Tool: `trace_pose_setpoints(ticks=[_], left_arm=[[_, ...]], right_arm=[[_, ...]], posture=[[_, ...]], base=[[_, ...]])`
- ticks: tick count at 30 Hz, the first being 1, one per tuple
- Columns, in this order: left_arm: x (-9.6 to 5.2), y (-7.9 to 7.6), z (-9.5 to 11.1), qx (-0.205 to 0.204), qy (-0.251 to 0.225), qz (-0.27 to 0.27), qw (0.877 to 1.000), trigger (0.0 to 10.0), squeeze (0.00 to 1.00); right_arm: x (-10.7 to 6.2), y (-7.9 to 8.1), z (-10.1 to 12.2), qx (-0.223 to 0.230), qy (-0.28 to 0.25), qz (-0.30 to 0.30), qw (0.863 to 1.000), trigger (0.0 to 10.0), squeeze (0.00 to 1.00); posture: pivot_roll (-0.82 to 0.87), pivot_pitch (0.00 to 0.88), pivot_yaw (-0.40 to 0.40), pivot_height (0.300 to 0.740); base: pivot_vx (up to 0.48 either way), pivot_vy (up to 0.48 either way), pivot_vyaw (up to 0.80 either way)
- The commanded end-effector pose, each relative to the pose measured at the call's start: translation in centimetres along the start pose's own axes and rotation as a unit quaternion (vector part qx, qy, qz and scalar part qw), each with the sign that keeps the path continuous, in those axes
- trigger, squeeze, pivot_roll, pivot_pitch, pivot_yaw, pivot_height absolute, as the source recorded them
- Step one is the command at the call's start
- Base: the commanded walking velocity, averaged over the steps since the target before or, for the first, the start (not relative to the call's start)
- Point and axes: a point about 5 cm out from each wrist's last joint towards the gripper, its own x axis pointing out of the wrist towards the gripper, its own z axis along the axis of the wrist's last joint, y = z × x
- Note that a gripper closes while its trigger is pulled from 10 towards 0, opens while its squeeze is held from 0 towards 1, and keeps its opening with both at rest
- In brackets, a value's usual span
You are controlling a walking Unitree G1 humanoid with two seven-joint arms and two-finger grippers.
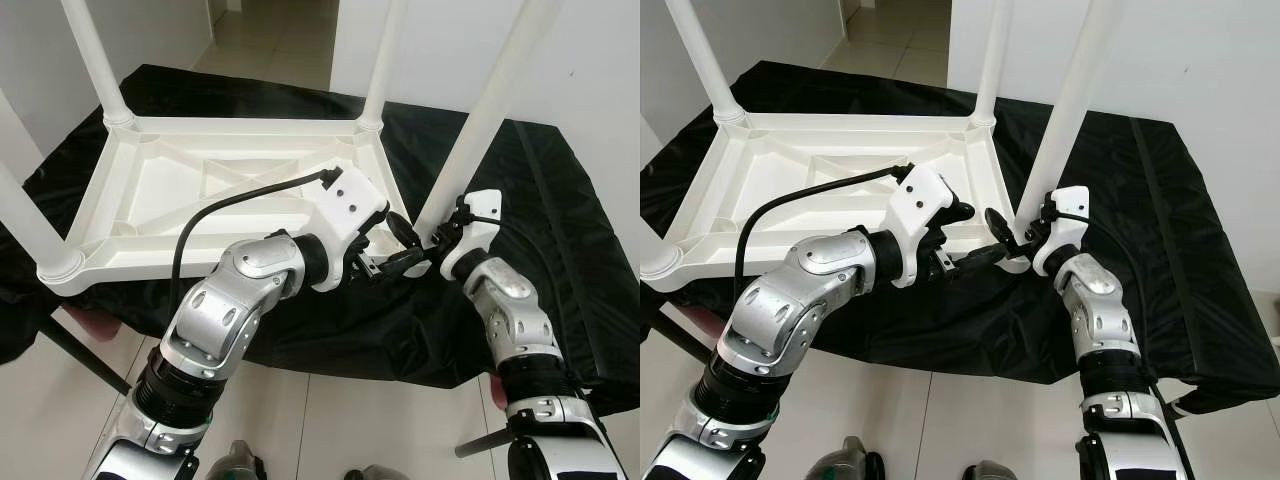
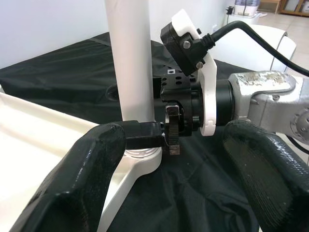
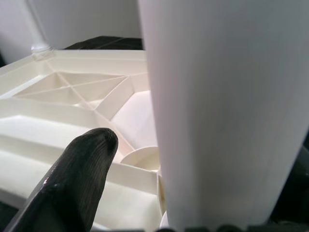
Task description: Building children table
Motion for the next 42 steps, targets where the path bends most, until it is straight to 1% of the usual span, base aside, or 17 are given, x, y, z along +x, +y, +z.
trace_pose_setpoints(ticks=[1,3,8,9,11,12,13,14,17,24,25,27,28,39,40,41,42], left_arm=[[-0.1,0.3,0.2,0.001,0.0,0.02,1.0,10.0,0.0],[-0.1,0.3,0.2,0.001,0.0,0.02,1.0,10.0,0.0],[-0.1,0.3,0.2,0.002,0.001,0.02,1.0,10.0,0.0],[-0.1,0.3,0.2,0.002,0.001,0.02,1.0,10.0,0.0],[-0.1,0.3,0.2,0.002,0.001,0.02,1.0,10.0,0.0],[-0.2,0.3,0.2,0.002,0.001,0.02,1.0,10.0,0.0],[-0.2,0.3,0.2,0.002,0.001,0.02,1.0,10.0,0.0],[-0.2,0.3,0.3,0.002,0.001,0.019,1.0,10.0,0.0],[-0.2,0.3,0.3,0.002,0.001,0.019,1.0,10.0,0.0],[-0.2,0.3,0.3,0.002,0.001,0.017,1.0,10.0,0.0],[-0.2,0.3,0.3,0.002,0.002,0.017,1.0,10.0,0.0],[-0.2,0.3,0.3,0.002,0.002,0.017,1.0,10.0,0.0],[-0.2,0.3,0.3,0.002,0.002,0.016,1.0,10.0,0.0],[-0.2,0.3,0.3,0.002,0.002,0.015,1.0,10.0,0.0],[-0.2,0.3,0.3,0.002,0.002,0.016,1.0,10.0,0.0],[-0.2,0.3,0.3,0.002,0.002,0.016,1.0,10.0,0.0],[-0.2,0.2,0.3,0.002,0.002,0.016,1.0,10.0,0.0]], right_arm=[[-0.1,-0.3,-0.1,0.0,0.003,0.022,1.0,10.0,0.0],[-0.2,-0.8,-0.1,-0.006,0.007,0.028,1.0,10.0,0.0],[-0.3,-1.4,-0.2,-0.008,0.011,0.026,1.0,10.0,0.0],[-0.4,-1.7,-0.3,-0.006,0.017,0.023,1.0,8.4,0.0],[-0.4,-1.7,-0.3,-0.006,0.017,0.023,1.0,8.4,0.0],[-0.6,-2.0,-0.5,-0.003,0.024,0.018,1.0,3.6,0.0],[-0.6,-2.0,-0.5,-0.003,0.024,0.018,1.0,3.6,0.0],[-0.8,-2.3,-0.8,0.001,0.033,0.015,0.999,0.0,0.0],[-1.2,-2.4,-1.4,0.016,0.043,0.014,0.999,0.0,0.0],[-1.4,-2.4,-1.6,0.024,0.044,0.013,0.999,0.0,0.0],[-1.4,-2.4,-1.6,0.024,0.042,0.012,0.999,0.2,0.0],[-1.4,-2.4,-1.6,0.024,0.042,0.012,0.999,0.2,0.0],[-1.4,-2.4,-1.5,0.023,0.041,0.007,0.999,10.0,0.0],[-1.1,-2.1,-1.5,0.03,0.036,-0.022,0.999,10.0,0.0],[-1.0,-2.0,-1.6,0.03,0.038,-0.04,0.998,10.0,0.0],[-1.0,-2.0,-1.6,0.03,0.038,-0.04,0.998,10.0,0.0],[-0.8,-1.7,-1.5,0.03,0.037,-0.057,0.997,10.0,0.0]], posture=[[0.05,0.022,-0.031,0.74],[0.05,0.022,-0.031,0.74],[0.05,0.022,-0.031,0.74],[0.05,0.024,-0.028,0.74],[0.05,0.024,-0.028,0.74],[0.05,0.024,-0.028,0.74],[0.05,0.024,-0.028,0.74],[0.05,0.024,-0.028,0.74],[0.05,0.025,-0.027,0.74],[0.05,0.026,-0.023,0.74],[0.05,0.027,-0.022,0.74],[0.05,0.027,-0.022,0.74],[0.05,0.026,-0.022,0.74],[0.05,0.023,-0.027,0.74],[0.05,0.022,-0.028,0.74],[0.05,0.022,-0.028,0.74],[0.05,0.022,-0.03,0.74]], base=[[0.0,0.0,0.0],[0.0,0.0,0.0],[0.0,0.0,0.0],[0.0,0.0,0.0],[0.0,0.0,0.0],[0.0,0.0,0.0],[0.0,0.0,0.0],[0.0,0.0,0.0],[0.0,0.0,0.0],[0.0,0.0,0.0],[0.0,0.0,0.0],[0.0,0.0,0.0],[0.0,0.0,0.0],[0.0,0.0,0.0],[0.0,0.0,0.0],[0.0,0.0,0.0],[0.0,0.0,0.0]])
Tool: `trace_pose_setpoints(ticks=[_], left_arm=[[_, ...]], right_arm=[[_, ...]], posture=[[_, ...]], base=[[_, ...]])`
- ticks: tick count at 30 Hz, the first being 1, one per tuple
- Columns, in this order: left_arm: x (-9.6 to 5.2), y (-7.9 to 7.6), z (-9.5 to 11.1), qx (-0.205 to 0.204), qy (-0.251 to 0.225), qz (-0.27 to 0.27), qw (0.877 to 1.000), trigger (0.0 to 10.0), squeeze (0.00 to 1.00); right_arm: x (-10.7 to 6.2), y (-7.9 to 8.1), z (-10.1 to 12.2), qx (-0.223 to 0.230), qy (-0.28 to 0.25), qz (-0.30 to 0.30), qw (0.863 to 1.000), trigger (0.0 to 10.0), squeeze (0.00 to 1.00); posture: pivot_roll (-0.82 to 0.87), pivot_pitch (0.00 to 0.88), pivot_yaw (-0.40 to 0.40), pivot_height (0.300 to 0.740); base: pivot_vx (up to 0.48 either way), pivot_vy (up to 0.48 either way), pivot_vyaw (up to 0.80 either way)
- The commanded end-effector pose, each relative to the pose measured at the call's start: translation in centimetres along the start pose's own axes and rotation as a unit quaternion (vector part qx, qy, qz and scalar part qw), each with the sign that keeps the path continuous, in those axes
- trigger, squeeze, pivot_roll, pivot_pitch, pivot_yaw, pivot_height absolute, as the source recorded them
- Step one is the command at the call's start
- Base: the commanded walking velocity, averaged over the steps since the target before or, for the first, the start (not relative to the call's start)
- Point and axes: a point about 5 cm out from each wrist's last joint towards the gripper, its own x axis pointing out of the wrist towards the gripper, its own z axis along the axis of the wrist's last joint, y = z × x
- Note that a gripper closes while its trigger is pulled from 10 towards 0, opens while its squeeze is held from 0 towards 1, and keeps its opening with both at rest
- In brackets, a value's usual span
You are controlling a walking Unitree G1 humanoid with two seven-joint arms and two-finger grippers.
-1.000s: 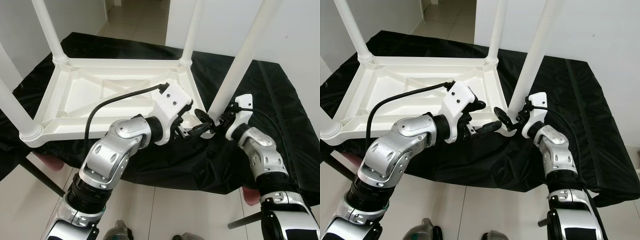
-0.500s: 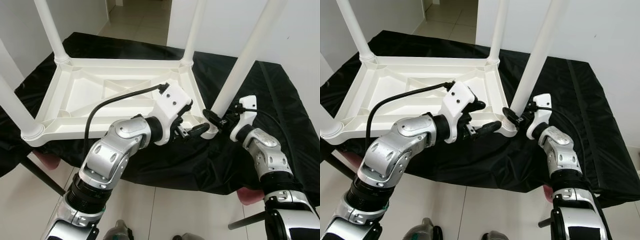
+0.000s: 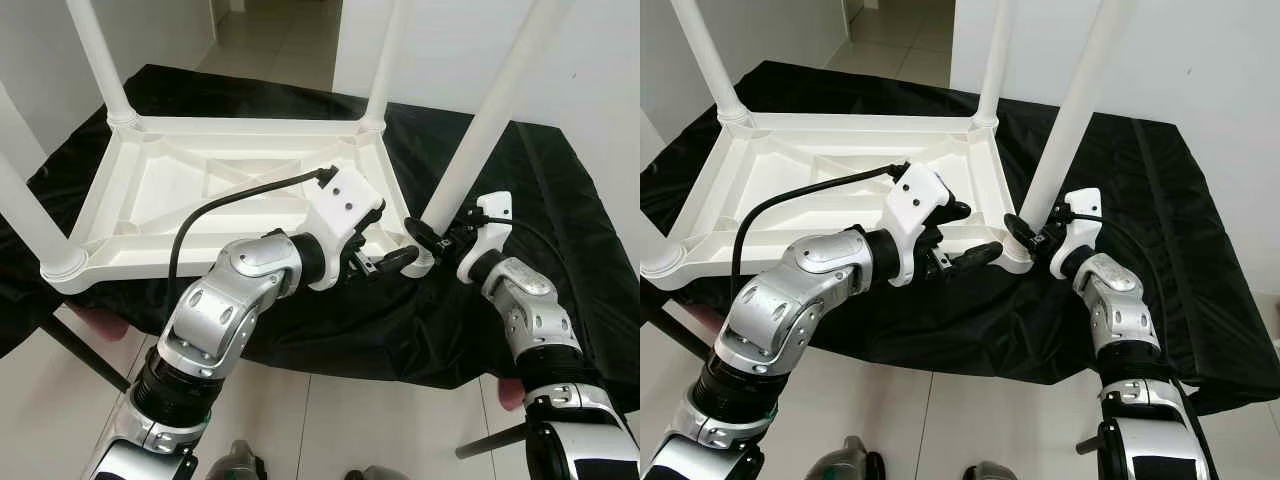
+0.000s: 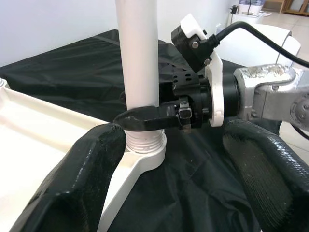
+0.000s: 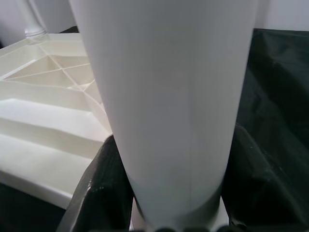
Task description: Building children table
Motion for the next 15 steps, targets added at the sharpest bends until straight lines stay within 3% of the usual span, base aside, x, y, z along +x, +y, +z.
trace_pose_setpoints(ticks=[1,3,8,12,14,15], left_arm=[[0.0,0.0,0.4,0.005,-0.002,0.01,1.0,10.0,0.0],[0.0,0.0,0.4,0.005,-0.002,0.01,1.0,10.0,0.0],[0.0,-0.1,0.3,0.005,-0.002,0.008,1.0,10.0,0.0],[0.0,-0.2,0.3,0.005,-0.002,0.008,1.0,10.0,0.0],[0.0,-0.2,0.3,0.005,-0.002,0.007,1.0,10.0,0.0],[0.1,-0.3,0.3,0.005,-0.002,0.006,1.0,10.0,0.0]], right_arm=[[-0.2,-0.1,-0.6,0.02,0.009,-0.036,0.999,10.0,0.0],[-0.2,-0.1,-0.6,0.02,0.009,-0.036,0.999,10.0,0.0],[0.6,0.9,-0.6,0.042,0.003,-0.122,0.992,10.0,0.0],[0.7,0.9,-0.7,0.05,0.002,-0.143,0.989,10.0,0.0],[0.7,0.9,-0.6,0.055,0.001,-0.175,0.983,10.0,0.0],[0.6,1.0,-0.6,0.054,-0.001,-0.244,0.968,10.0,0.0]], posture=[[0.05,0.022,-0.03,0.74],[0.05,0.022,-0.03,0.74],[0.05,0.015,-0.03,0.74],[0.05,0.015,-0.03,0.74],[0.06,0.011,-0.032,0.74],[0.06,0.011,-0.032,0.74]], base=[[0.0,0.0,0.0],[0.0,0.0,0.0],[0.0,0.0,0.0],[0.0,0.0,0.0],[0.0,0.0,0.0],[0.0,0.0,0.0]])
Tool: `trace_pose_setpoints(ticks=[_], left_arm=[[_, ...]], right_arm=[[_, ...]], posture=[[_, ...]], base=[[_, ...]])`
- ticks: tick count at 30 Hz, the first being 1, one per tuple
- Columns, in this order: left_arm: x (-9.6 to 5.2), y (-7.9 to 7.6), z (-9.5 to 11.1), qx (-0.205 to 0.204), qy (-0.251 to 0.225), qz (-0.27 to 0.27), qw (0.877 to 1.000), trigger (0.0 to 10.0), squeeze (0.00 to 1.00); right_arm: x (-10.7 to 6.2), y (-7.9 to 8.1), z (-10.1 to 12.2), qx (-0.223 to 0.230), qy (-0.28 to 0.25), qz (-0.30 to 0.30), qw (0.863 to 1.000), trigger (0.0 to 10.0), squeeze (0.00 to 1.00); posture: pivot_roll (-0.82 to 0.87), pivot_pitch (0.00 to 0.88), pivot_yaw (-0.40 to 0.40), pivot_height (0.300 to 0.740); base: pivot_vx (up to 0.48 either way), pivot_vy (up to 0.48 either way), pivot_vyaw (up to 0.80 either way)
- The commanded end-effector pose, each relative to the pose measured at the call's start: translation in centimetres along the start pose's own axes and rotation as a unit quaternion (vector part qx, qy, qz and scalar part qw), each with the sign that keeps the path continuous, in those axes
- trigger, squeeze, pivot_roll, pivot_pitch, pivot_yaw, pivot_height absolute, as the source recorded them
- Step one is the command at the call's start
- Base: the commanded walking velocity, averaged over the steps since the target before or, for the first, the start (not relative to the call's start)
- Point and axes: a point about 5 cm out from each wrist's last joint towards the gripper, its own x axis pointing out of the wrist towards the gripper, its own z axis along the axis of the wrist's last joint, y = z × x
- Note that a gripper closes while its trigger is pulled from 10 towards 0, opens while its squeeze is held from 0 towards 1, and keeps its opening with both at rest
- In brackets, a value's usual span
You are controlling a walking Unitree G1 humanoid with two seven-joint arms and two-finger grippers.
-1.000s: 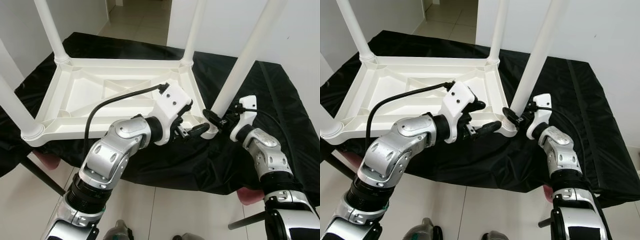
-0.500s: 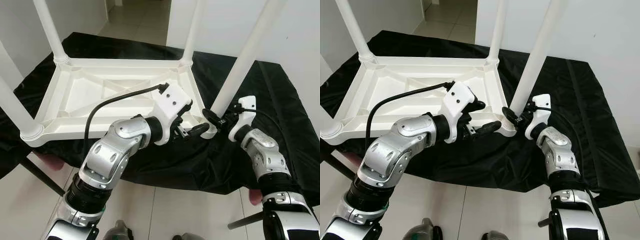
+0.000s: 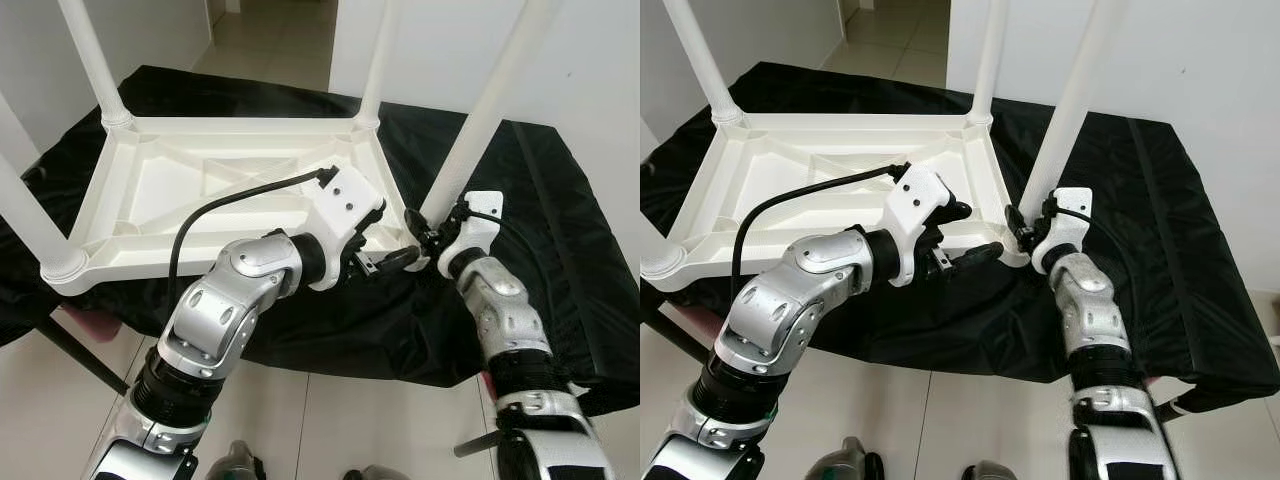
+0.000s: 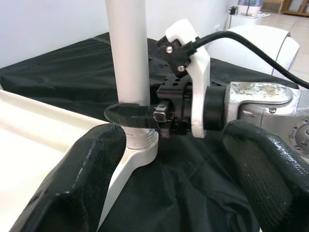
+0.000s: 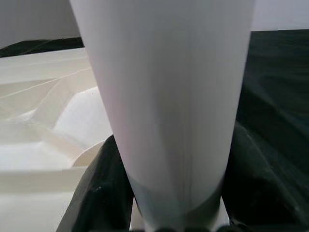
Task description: Building children table
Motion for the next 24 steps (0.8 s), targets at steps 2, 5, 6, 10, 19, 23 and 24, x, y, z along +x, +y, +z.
trace_pose_setpoints(ticks=[2,5,6,10,19,23,24], left_arm=[[0.1,-0.3,0.2,0.004,0.0,0.006,1.0,10.0,0.0],[0.1,-0.3,0.2,0.004,0.0,0.006,1.0,10.0,0.0],[0.1,-0.3,0.2,0.004,0.0,0.006,1.0,10.0,0.0],[0.1,-0.4,0.2,0.003,0.0,0.006,1.0,10.0,0.0],[0.1,-0.5,0.1,0.002,0.0,0.007,1.0,10.0,0.0],[0.2,-0.6,0.2,0.002,-0.002,0.007,1.0,10.0,0.0],[0.2,-0.6,0.2,0.001,-0.002,0.007,1.0,10.0,0.0]], right_arm=[[-0.4,-0.7,-0.7,0.013,0.015,-0.095,0.995,10.0,0.0],[-0.6,-0.3,-1.0,0.008,0.017,-0.139,0.99,10.0,0.0],[-0.6,-0.3,-1.0,0.008,0.017,-0.139,0.99,10.0,0.0],[-0.9,0.5,-1.5,0.008,0.024,-0.186,0.982,10.0,0.0],[-0.8,1.9,-1.7,0.01,0.026,-0.196,0.98,10.0,0.0],[-0.8,1.5,-1.7,0.005,0.025,-0.205,0.978,10.0,0.0],[-0.8,1.5,-1.6,0.007,0.024,-0.204,0.979,10.0,0.0]], posture=[[0.06,0.01,-0.035,0.74],[0.06,0.009,-0.038,0.74],[0.06,0.009,-0.038,0.74],[0.06,0.005,-0.038,0.74],[0.07,0.001,-0.045,0.74],[0.07,0.0,-0.048,0.74],[0.07,0.0,-0.048,0.74]], base=[[0.0,0.0,0.0],[0.0,0.0,0.0],[0.0,0.0,0.0],[0.0,0.0,0.0],[0.0,0.0,0.0],[0.0,0.0,0.0],[0.0,0.0,0.0]])
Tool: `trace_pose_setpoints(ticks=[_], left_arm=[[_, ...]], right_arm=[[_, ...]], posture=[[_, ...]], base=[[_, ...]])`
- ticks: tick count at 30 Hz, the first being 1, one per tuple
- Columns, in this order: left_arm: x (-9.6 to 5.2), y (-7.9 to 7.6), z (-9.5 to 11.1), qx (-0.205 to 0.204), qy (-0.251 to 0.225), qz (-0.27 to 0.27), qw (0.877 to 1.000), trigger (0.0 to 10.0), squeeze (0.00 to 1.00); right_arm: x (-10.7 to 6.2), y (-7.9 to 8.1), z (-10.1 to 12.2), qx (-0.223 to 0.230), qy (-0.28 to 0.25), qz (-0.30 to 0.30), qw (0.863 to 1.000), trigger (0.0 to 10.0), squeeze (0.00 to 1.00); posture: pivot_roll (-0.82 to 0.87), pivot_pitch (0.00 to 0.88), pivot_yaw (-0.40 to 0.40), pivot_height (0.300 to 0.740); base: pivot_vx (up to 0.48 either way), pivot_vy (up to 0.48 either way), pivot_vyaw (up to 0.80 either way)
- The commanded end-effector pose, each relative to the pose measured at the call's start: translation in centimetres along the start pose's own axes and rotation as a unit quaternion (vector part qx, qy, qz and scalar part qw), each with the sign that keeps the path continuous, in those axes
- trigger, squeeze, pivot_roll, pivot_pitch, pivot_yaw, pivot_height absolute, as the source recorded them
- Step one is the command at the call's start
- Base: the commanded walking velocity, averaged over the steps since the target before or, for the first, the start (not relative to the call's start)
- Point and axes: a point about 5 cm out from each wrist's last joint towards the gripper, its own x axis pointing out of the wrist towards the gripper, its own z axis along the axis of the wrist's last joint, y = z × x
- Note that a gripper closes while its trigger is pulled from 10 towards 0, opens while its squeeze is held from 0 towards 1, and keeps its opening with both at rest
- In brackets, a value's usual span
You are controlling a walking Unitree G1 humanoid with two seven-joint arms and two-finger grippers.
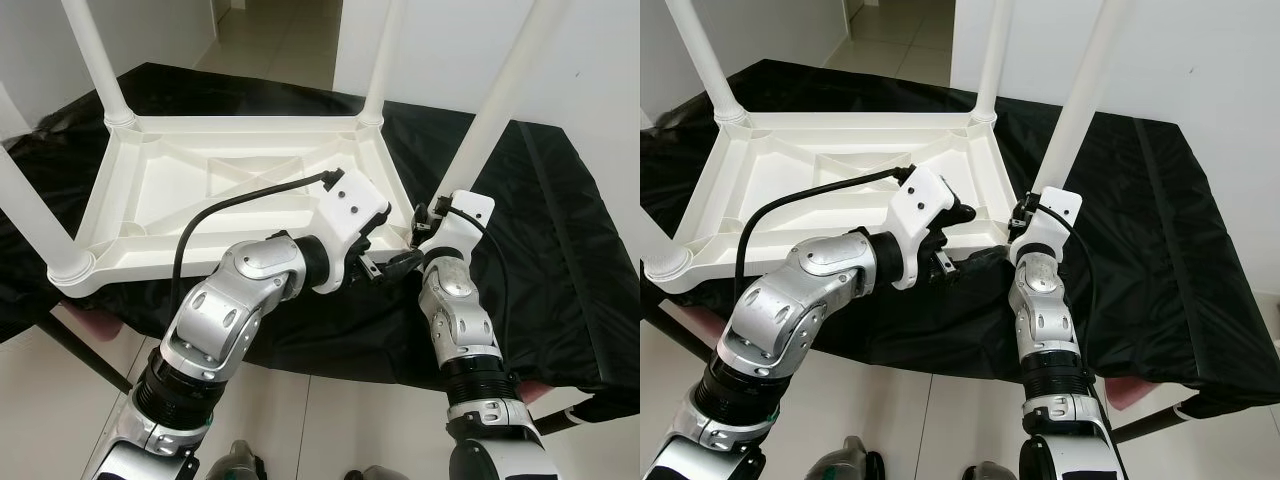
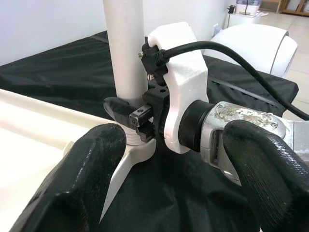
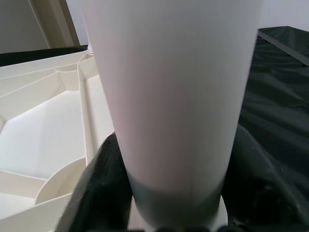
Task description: Building children table
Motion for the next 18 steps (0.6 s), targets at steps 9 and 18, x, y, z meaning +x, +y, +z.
trace_pose_setpoints(ticks=[9,18], left_arm=[[0.0,-0.15,0.13,0.001,-0.002,0.016,1.0,10.0,0.0],[-0.02,-0.12,0.19,-0.001,-0.004,0.018,1.0,10.0,0.0]], right_arm=[[-0.12,-1.49,-1.27,0.005,0.024,-0.016,1.0,10.0,1.0],[0.29,-1.93,-1.09,0.029,0.03,0.069,0.997,10.0,1.0]], posture=[[0.07,0.001,-0.047,0.74],[0.06,0.011,-0.044,0.74]], base=[[0.0,0.0,0.0],[0.0,0.0,0.0]])
